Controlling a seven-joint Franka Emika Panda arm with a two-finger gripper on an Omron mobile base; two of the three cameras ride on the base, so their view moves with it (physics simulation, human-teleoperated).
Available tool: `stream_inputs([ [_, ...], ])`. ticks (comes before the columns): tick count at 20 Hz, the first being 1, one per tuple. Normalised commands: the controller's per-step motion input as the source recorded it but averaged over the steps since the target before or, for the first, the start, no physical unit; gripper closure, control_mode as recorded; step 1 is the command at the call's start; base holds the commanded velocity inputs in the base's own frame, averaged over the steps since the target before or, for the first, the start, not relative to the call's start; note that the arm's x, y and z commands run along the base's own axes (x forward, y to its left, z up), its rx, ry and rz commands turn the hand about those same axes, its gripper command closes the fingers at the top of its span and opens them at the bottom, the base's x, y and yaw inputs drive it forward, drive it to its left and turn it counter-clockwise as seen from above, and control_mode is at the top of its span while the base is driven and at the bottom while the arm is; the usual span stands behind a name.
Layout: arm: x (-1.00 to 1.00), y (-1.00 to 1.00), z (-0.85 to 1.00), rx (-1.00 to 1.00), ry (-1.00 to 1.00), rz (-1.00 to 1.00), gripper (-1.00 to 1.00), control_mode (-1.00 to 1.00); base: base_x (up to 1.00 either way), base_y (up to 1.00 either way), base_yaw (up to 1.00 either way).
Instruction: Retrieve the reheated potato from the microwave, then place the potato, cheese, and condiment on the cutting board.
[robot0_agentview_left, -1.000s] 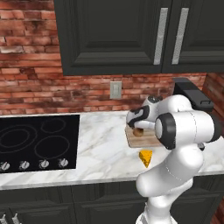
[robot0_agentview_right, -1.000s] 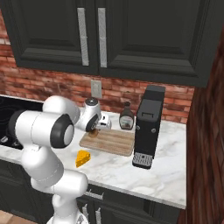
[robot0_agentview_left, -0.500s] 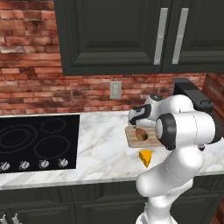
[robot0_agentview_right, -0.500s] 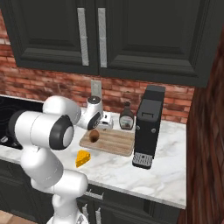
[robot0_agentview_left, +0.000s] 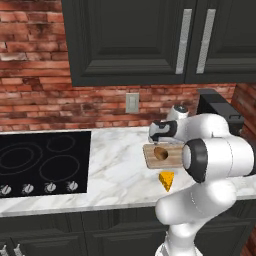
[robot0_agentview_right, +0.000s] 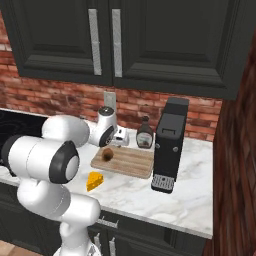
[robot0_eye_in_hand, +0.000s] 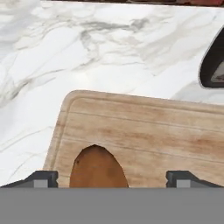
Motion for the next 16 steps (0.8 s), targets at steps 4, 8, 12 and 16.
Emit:
stream_inputs([
  [4,-0.56,0.00,0.06,-0.02,0.00,-0.07,-1.00,-1.00,0.00,0.00,0.00],
  [8,-0.52,0.00,0.06,0.00,0.06,-0.13,-1.00,-1.00,0.00,0.00,0.00],
  [12,-0.62,0.00,0.08,0.00,0.00,-0.11,-1.00,-1.00,0.00,0.00,0.00],
  [16,-0.64,0.00,0.05,0.00,0.00,-0.10,-1.00,-1.00,0.00,0.00,0.00],
])
